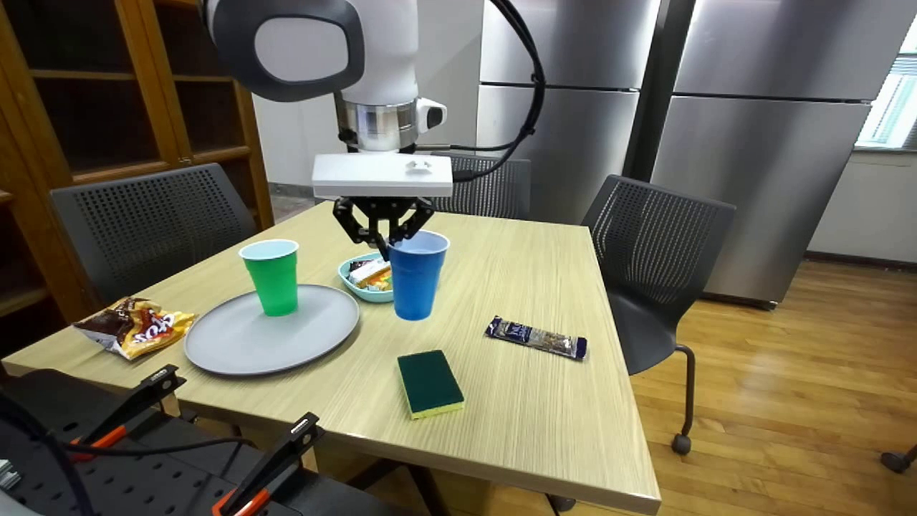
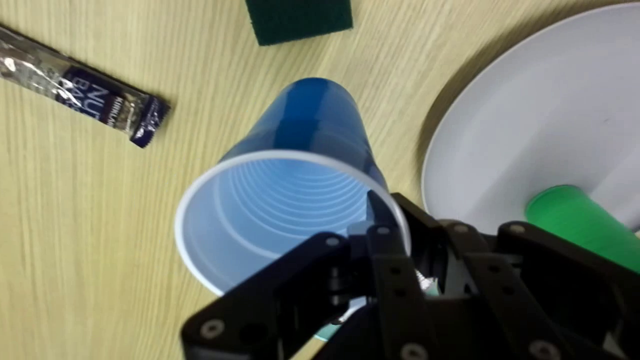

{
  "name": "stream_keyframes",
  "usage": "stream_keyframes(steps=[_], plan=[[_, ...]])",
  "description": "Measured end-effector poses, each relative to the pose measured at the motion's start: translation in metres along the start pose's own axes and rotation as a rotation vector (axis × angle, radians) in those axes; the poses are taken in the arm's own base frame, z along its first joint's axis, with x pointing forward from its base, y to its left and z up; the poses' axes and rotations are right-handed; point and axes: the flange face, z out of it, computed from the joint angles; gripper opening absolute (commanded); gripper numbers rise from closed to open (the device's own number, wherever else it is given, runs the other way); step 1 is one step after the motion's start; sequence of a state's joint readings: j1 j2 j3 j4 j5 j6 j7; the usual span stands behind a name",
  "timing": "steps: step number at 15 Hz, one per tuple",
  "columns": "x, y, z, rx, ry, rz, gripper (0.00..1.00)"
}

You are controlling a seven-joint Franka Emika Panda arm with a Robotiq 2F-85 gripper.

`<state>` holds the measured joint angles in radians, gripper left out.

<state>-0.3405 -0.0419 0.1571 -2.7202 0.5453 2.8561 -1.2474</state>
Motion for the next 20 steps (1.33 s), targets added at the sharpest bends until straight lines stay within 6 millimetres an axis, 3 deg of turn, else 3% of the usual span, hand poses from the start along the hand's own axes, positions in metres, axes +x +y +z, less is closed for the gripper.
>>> stream_keyframes(steps=[5,12,20], plan=[[0.004,-0.038,0.003,0.042,0.011,-0.183,0.02],[0.024,-0.073,0.012,0.121,0.038,-0.397,0.02],[0.029,-0.109,0.038,0.205,0.030,-0.504,0.02]])
